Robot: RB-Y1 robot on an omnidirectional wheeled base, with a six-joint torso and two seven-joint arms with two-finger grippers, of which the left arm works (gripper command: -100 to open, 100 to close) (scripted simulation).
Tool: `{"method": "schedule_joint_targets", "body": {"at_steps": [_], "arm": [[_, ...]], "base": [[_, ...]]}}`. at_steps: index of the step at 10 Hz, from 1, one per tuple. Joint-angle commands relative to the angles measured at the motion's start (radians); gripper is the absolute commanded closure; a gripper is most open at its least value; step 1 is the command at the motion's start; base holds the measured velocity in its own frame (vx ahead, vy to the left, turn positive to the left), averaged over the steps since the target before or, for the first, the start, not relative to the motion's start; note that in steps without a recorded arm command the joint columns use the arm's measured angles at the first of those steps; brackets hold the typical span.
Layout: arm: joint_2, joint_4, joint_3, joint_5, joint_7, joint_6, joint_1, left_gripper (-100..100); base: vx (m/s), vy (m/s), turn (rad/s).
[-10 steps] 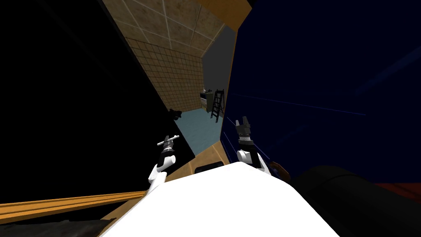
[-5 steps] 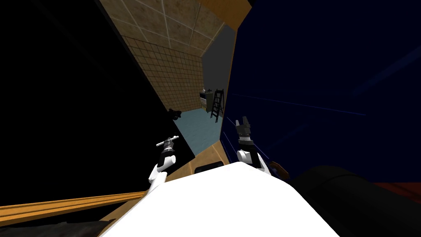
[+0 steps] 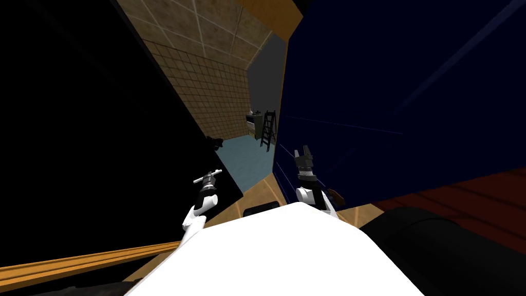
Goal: Pull the door open
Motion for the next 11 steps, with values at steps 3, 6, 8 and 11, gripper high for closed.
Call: {"method": "schedule_joint_targets", "body": {"at_steps": [3, 6, 8, 11], "arm": [[0.060, 0.021, -0.021, 0.018, 0.053, -0.015, 0.022, 100], [0.115, 0.038, -0.040, 0.034, 0.100, -0.029, 0.038, 100], [0.149, 0.048, -0.052, 0.044, 0.130, -0.038, 0.048, 100], [0.162, 0.040, -0.069, 0.046, 0.147, -0.040, 0.060, 100]], "base": [[-0.200, 0.010, -0.187], [-0.198, -0.024, -0.184], [-0.187, -0.022, -0.150], [-0.154, -0.010, -0.096]]}}
